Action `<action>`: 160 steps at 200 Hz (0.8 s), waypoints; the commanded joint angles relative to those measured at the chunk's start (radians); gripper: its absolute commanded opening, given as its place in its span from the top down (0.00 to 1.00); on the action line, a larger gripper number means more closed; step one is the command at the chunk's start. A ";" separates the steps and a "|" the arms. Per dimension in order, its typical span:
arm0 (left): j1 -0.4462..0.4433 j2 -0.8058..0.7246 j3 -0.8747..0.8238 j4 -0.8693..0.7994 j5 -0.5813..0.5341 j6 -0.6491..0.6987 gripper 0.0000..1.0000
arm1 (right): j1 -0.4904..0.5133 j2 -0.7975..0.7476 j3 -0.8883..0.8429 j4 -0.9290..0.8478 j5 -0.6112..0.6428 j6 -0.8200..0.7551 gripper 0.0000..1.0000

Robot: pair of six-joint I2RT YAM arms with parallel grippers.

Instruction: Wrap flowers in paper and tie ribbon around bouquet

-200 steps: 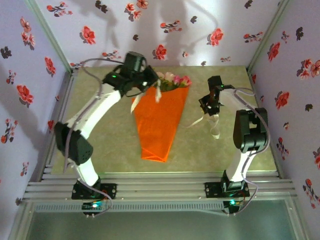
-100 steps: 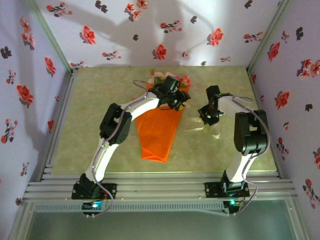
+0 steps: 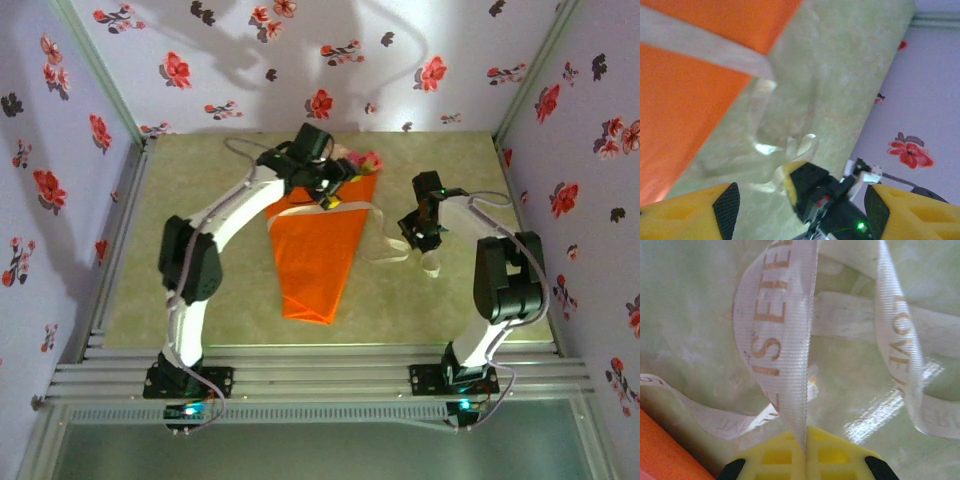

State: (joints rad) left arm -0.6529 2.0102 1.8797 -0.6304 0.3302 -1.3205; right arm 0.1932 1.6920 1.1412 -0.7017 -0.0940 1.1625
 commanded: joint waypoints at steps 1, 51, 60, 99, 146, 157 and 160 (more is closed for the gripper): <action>0.056 -0.064 -0.153 -0.095 -0.059 -0.059 0.31 | 0.018 -0.067 -0.038 -0.076 0.073 0.010 1.00; 0.125 -0.091 -0.252 -0.032 -0.058 -0.089 0.31 | -0.041 -0.151 -0.097 -0.156 0.107 -0.011 0.45; 0.126 -0.092 -0.244 -0.045 -0.064 -0.074 0.31 | -0.082 -0.185 -0.111 -0.162 0.125 -0.023 0.43; 0.130 -0.119 -0.267 -0.077 -0.086 -0.024 0.32 | -0.236 -0.239 -0.156 -0.144 0.135 -0.070 0.44; 0.162 -0.158 -0.338 -0.068 -0.085 -0.029 0.34 | -0.234 -0.134 -0.212 -0.037 0.003 -0.073 0.49; 0.171 -0.161 -0.347 -0.069 -0.085 -0.039 0.34 | -0.233 -0.129 -0.237 -0.012 -0.001 -0.050 0.50; 0.174 -0.160 -0.350 -0.070 -0.084 -0.043 0.34 | -0.233 -0.128 -0.244 -0.005 -0.001 -0.044 0.51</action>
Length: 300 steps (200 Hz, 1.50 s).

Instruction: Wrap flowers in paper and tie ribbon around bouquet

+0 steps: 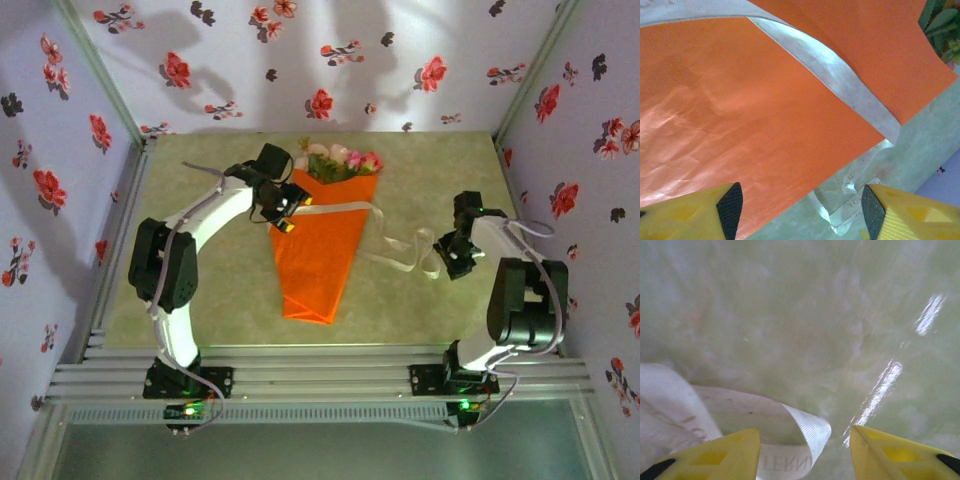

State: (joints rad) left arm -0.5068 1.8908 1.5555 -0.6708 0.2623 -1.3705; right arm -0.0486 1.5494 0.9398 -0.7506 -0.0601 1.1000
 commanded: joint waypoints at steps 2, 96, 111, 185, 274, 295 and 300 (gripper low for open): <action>0.029 -0.041 -0.028 -0.030 -0.014 0.004 0.34 | 0.009 0.016 -0.045 0.047 -0.034 0.023 0.52; 0.081 0.027 -0.092 0.048 -0.059 -0.197 0.32 | 0.106 -0.133 -0.004 -0.061 0.173 0.052 1.00; 0.084 0.063 -0.052 0.034 -0.061 -0.192 0.32 | 0.171 -0.202 0.026 -0.125 0.219 0.044 1.00; 0.088 0.150 0.067 -0.059 -0.104 -0.126 0.33 | 0.558 -0.434 0.197 0.003 0.226 -0.214 1.00; 0.094 0.229 0.123 -0.071 -0.107 -0.090 0.51 | 0.671 -0.059 0.589 0.472 -0.211 -0.251 1.00; 0.095 0.235 0.119 -0.064 -0.094 -0.089 0.59 | 0.662 0.031 0.653 0.536 -0.216 -0.236 1.00; 0.095 0.234 0.117 -0.064 -0.092 -0.090 0.59 | 0.657 0.055 0.670 0.542 -0.218 -0.236 1.00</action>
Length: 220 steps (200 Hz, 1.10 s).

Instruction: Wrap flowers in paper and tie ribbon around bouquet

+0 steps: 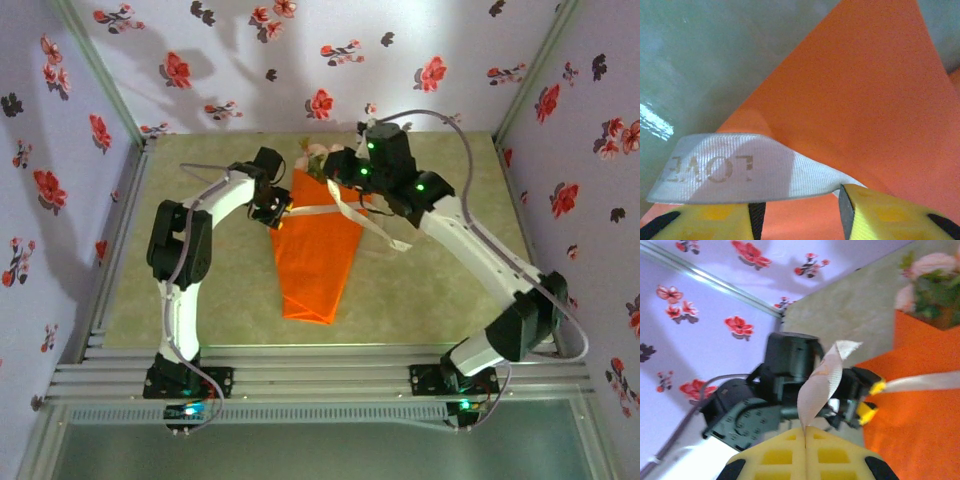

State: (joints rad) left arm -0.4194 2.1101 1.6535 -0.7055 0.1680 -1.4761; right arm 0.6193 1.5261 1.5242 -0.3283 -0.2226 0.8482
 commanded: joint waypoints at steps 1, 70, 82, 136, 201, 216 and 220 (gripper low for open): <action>0.007 0.014 0.019 -0.029 0.002 0.016 0.59 | -0.012 0.083 0.089 0.122 -0.055 0.017 1.00; 0.010 0.005 -0.001 -0.010 0.010 0.008 0.85 | -0.071 0.276 0.147 0.239 -0.128 0.086 1.00; 0.009 -0.008 -0.006 -0.002 0.020 0.008 0.92 | -0.075 0.277 0.135 0.238 -0.127 0.089 1.00; 0.003 -0.097 -0.088 0.036 0.075 -0.026 0.99 | -0.093 0.264 0.096 0.208 -0.127 0.088 1.00; -0.014 -0.203 -0.113 -0.049 0.074 -0.059 0.45 | -0.095 0.202 0.019 0.207 -0.130 0.113 1.00; -0.004 -0.239 -0.153 -0.086 0.038 -0.122 0.44 | -0.094 0.177 -0.005 0.212 -0.131 0.123 1.00; -0.001 -0.244 -0.167 -0.090 0.033 -0.143 0.44 | -0.093 0.172 -0.011 0.213 -0.133 0.126 1.00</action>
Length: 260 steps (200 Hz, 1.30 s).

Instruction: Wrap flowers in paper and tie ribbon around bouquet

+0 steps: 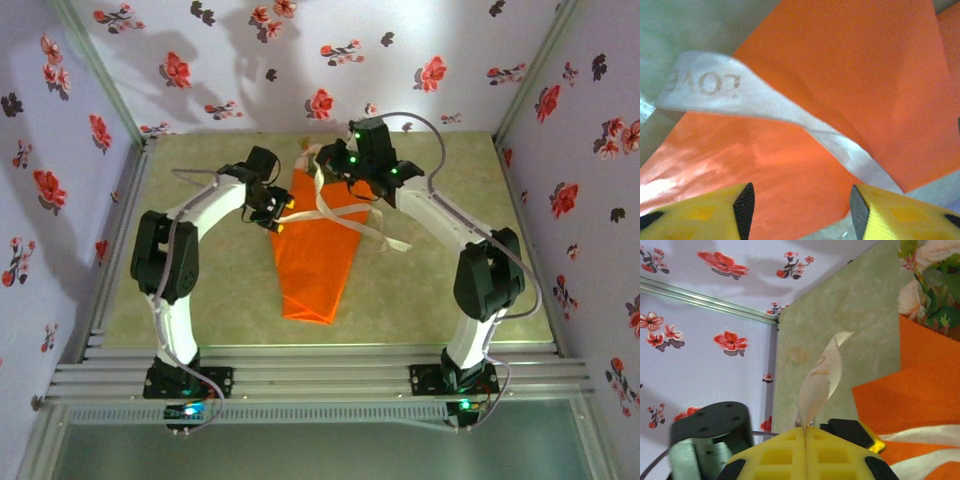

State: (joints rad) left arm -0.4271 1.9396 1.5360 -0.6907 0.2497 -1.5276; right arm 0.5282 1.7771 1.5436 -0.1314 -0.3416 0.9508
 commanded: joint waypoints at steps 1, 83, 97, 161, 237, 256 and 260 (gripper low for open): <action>0.008 -0.075 -0.053 -0.105 -0.050 -0.094 0.44 | -0.001 -0.081 -0.031 0.017 -0.014 0.024 1.00; 0.038 0.083 0.025 -0.056 -0.047 -0.337 0.46 | 0.022 -0.186 -0.099 0.003 -0.010 0.034 1.00; 0.042 0.096 0.028 -0.054 -0.058 -0.350 0.46 | 0.023 -0.204 -0.109 -0.003 -0.011 0.032 1.00; 0.043 0.103 0.004 0.008 -0.050 -0.347 0.87 | 0.036 -0.320 -0.159 -0.089 0.001 -0.022 1.00; 0.039 0.055 -0.036 0.083 -0.013 -0.305 1.00 | 0.057 -0.409 -0.180 -0.066 -0.061 -0.050 1.00; 0.036 0.051 -0.030 0.089 -0.010 -0.285 1.00 | 0.064 -0.398 -0.159 -0.046 -0.075 -0.041 1.00; 0.036 0.051 -0.030 0.090 -0.005 -0.283 1.00 | 0.067 -0.394 -0.152 -0.043 -0.078 -0.040 1.00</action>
State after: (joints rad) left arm -0.3923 2.0354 1.5074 -0.6102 0.2245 -1.8477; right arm 0.5789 1.3819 1.3659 -0.2108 -0.3767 0.9237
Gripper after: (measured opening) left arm 0.038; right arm 0.064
